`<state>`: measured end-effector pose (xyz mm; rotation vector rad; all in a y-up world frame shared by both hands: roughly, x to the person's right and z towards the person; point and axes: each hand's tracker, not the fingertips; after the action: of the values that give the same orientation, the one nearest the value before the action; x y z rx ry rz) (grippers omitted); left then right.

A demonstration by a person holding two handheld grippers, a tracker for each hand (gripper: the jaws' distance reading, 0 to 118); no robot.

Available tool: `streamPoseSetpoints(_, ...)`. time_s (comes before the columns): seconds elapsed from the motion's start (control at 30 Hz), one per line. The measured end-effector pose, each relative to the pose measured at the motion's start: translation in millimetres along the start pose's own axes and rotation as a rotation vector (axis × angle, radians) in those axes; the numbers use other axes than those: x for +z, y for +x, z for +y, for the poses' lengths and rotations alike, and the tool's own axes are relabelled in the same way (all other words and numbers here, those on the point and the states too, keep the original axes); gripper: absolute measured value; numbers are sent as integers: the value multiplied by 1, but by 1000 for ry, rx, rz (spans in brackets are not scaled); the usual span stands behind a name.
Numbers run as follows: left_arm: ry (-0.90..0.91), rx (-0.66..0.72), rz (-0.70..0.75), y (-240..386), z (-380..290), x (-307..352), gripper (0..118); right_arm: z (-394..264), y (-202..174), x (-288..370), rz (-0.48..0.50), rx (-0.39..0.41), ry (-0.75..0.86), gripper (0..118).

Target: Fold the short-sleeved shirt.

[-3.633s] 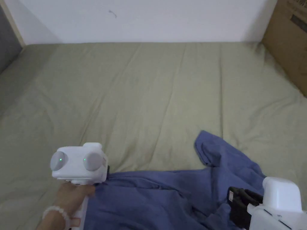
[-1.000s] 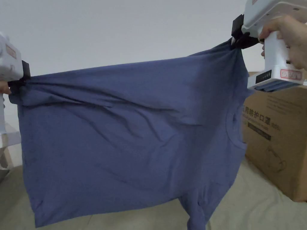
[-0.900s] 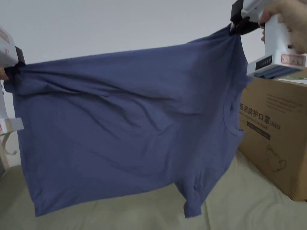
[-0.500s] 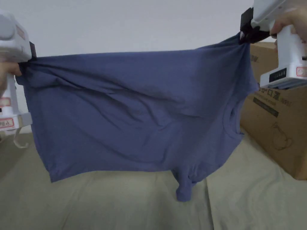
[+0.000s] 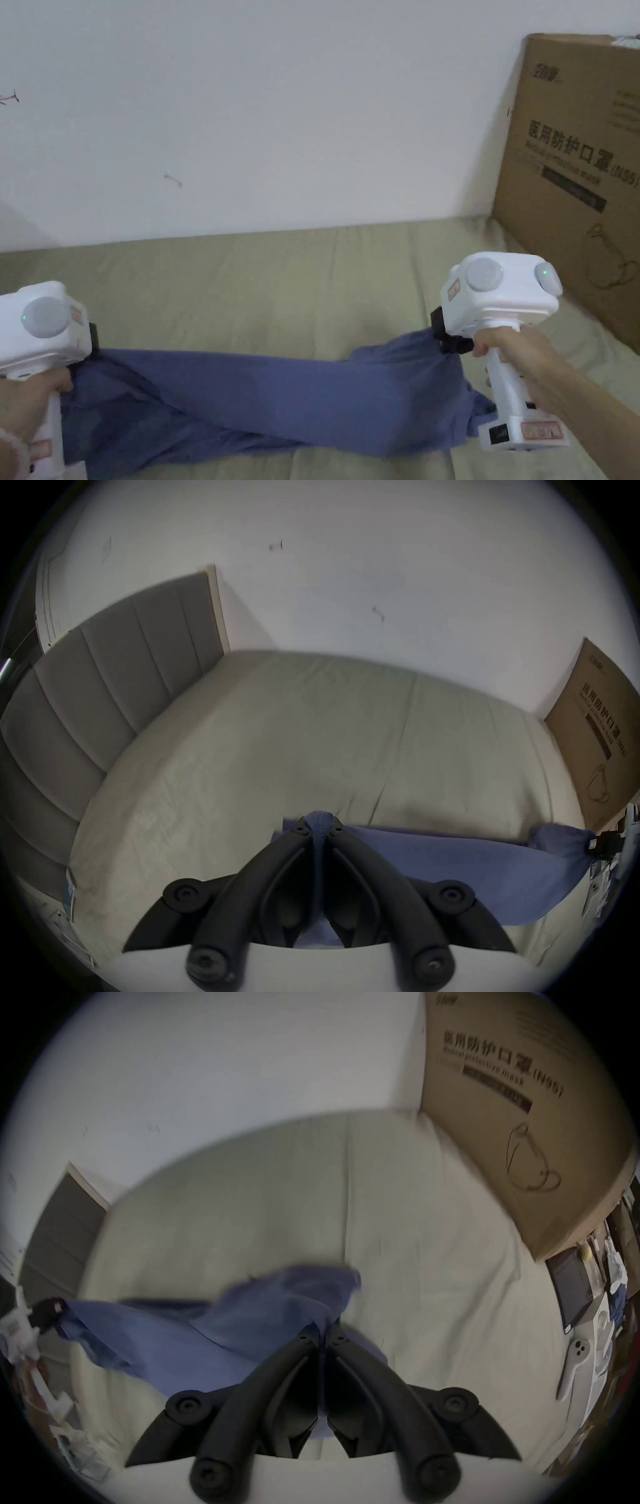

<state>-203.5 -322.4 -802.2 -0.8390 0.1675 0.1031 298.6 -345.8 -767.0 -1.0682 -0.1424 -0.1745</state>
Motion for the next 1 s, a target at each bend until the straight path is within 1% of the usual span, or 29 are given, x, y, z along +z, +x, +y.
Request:
streamPoseSetpoints(0.07,-5,-9,5,-7,-15,1,1,-15,3,-8,16,-24,-17,2)
streamPoseSetpoints(0.13,-7,-25,-26,-21,-29,12,1,-33,12,4,58,-35,-10,2)
streamPoseSetpoints(0.2,0,-44,-44,-36,-43,33,1,-53,23,26,87,-27,36,2)
streamPoseSetpoints(0.23,14,-51,-52,-44,-56,49,1,-67,29,41,98,-35,58,2)
streamPoseSetpoints(0.3,22,-51,-72,-58,-73,78,1,-94,40,69,168,-53,82,2)
streamPoseSetpoints(0.37,38,-39,-85,-69,-99,110,1,-127,51,96,194,-63,99,2)
streamPoseSetpoints(0.43,38,-59,-107,-84,-131,144,1,-168,57,123,176,-57,88,2)
streamPoseSetpoints(0.5,22,-97,-117,-99,-170,177,1,-212,66,146,178,-51,92,2)
streamPoseSetpoints(0.57,-15,-134,-110,-120,-207,200,1,-258,74,167,204,-83,81,2)
streamPoseSetpoints(0.6,-22,-116,-91,-127,-225,211,1,-281,79,176,224,-123,69,2)
streamPoseSetpoints(0.63,-44,-105,-77,-134,-242,223,1,-304,83,184,234,-143,50,2)
streamPoseSetpoints(0.67,-55,-101,-85,-140,-256,232,1,-323,86,191,236,-140,57,2)
streamPoseSetpoints(0.7,-70,-87,-93,-148,-273,240,1,-347,87,199,222,-152,49,2)
streamPoseSetpoints(0.73,-98,-75,-105,-154,-287,249,1,-365,87,205,209,-147,39,2)
streamPoseSetpoints(0.8,-100,-91,-104,-165,-312,263,1,-399,89,216,200,-151,10,2)
streamPoseSetpoints(0.87,-142,-153,-53,-170,-336,272,1,-426,93,223,233,-159,-4,2)
streamPoseSetpoints(0.9,-153,-149,-53,-173,-345,274,1,-438,94,226,236,-173,-36,2)
streamPoseSetpoints(1.0,-175,-113,-73,-179,-365,280,1,-460,102,225,233,-210,-55,2)
